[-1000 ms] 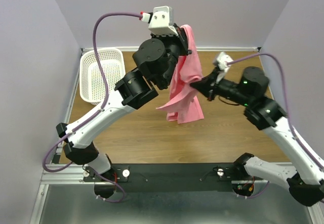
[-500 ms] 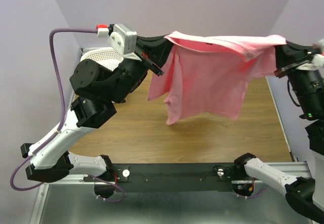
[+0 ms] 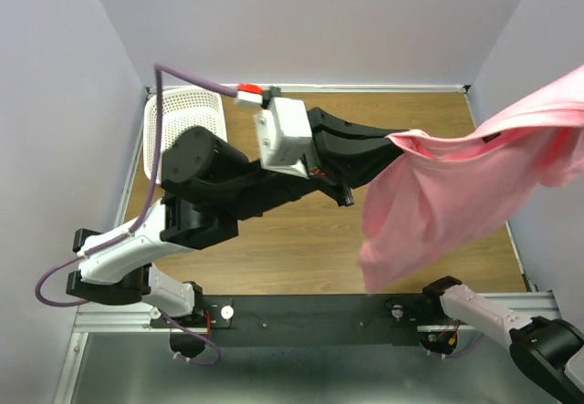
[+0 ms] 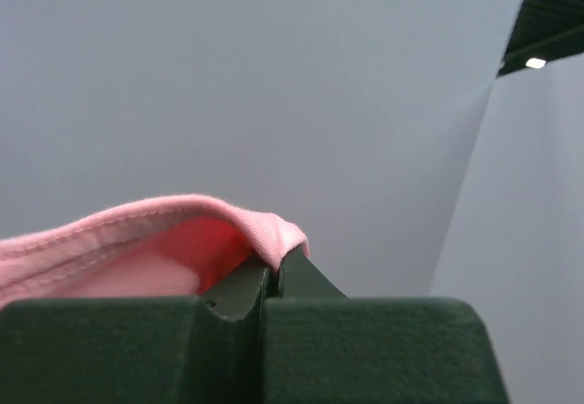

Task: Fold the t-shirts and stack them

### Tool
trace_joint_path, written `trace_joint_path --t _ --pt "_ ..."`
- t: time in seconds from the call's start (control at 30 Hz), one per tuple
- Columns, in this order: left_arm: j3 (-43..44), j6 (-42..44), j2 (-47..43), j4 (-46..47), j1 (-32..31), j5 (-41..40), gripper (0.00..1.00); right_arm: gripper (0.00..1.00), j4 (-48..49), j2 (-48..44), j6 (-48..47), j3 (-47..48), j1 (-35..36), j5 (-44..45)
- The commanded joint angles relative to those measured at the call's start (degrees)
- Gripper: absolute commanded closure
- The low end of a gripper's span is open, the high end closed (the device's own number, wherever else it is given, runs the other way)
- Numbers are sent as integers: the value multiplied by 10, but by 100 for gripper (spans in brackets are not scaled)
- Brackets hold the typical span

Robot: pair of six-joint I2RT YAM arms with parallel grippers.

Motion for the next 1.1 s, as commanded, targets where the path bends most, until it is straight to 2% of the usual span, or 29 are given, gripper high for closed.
trace_joint_path --t 0.0,0.03,0.07,0.1,0.17,0.2,0.23,0.3,0.33,0.37,0.4,0.47,0.5,0.53,0.57,0.6,0.63,0.67,0.73,0.77,0.83,0.87,0.9,1.07 --pt "-157 -23 -64 27 -1 -184 100 99 -21 34 -7 -119 3 -5" --pt "-201 -37 -84 62 5 -248 100 100 -6 39 0 -146 3 -11" --pt "-245 -61 -106 74 15 -269 100 100 5 42 3 -210 3 -15" --pt "-335 -120 -151 92 51 -282 100 99 18 53 16 -240 2 -27" --pt "-428 -190 -197 103 96 -284 100 100 64 73 24 -300 2 -45" --pt "-518 -253 -241 108 142 -285 100 99 78 91 32 -349 2 -76" --pt "-559 -279 -260 106 160 -283 100 100 93 109 29 -370 2 -95" --pt "-660 -323 -303 96 202 -286 100 99 135 189 41 -407 2 -163" --pt "-690 -355 -313 90 239 -283 100 100 159 220 45 -412 3 -188" --pt "-717 -374 -320 86 258 -283 100 100 167 297 54 -410 5 -213" --pt "-742 -388 -327 83 276 -281 100 100 175 335 64 -402 7 -233" --pt "-809 -433 -326 78 340 -262 100 99 181 424 80 -347 23 -259" --pt "-852 -440 -318 90 369 -233 100 99 183 508 92 -295 30 -258" --pt "-873 -448 -312 98 393 -232 100 98 183 548 103 -294 36 -262" --pt "-891 -462 -305 107 444 -201 100 92 180 584 116 -239 44 -261" --pt "-922 -462 -287 119 465 -179 100 85 173 654 130 -205 47 -256" --pt "-932 -463 -278 136 486 -142 100 76 159 681 149 -172 49 -254" --pt "-936 -466 -268 135 504 -133 99 55 115 709 157 -109 49 -247" --pt "-935 -452 -256 133 541 -115 76 38 93 718 151 -98 48 -212" --pt "-933 -446 -259 130 546 -114 57 22 94 704 143 -133 45 -199" --pt "-926 -429 -283 130 549 -122 39 8 95 640 122 -184 23 -196" --pt "-921 -420 -293 131 549 -122 20 7 94 619 116 -211 10 -211" --pt "-911 -406 -312 129 549 -121 12 4 94 592 106 -269 -2 -240" --pt "-876 -365 -358 104 549 -96 11 0 64 436 32 -444 -107 -303"
